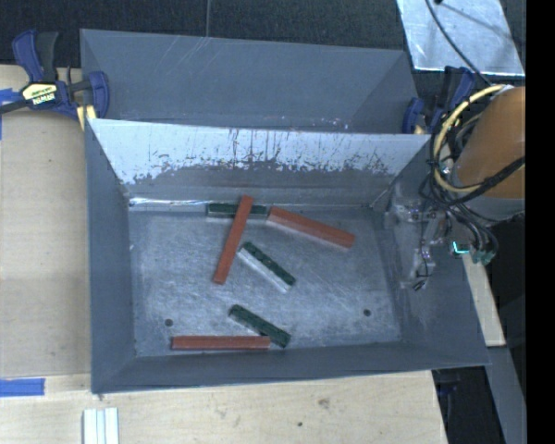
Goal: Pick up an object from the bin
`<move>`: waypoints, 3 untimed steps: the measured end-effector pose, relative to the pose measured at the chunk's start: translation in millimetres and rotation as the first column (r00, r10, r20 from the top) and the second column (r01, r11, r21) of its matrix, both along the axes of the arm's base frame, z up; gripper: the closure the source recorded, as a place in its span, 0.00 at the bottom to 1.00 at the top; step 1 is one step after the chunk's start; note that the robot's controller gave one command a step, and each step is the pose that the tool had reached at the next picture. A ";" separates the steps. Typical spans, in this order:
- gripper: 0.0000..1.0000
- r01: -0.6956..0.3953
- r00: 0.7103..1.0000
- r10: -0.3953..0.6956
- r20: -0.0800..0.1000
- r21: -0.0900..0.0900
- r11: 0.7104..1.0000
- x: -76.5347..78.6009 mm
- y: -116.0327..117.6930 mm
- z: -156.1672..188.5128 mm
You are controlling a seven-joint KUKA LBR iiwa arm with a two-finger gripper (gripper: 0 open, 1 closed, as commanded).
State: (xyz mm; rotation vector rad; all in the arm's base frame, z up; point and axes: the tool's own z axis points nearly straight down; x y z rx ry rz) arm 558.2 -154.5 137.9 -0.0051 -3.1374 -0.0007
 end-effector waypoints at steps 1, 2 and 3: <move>0.00 0.105 0.995 -0.105 0.003 0.002 0.995 61.0 81.4 -70.6; 0.00 0.133 0.991 -0.133 0.009 0.000 0.991 53.3 104.3 -35.3; 0.00 0.231 0.973 -0.231 0.011 0.000 0.973 54.6 92.9 -37.3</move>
Offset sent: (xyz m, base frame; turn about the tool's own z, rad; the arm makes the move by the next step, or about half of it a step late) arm 0.0607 0.0771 -0.0679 0.1098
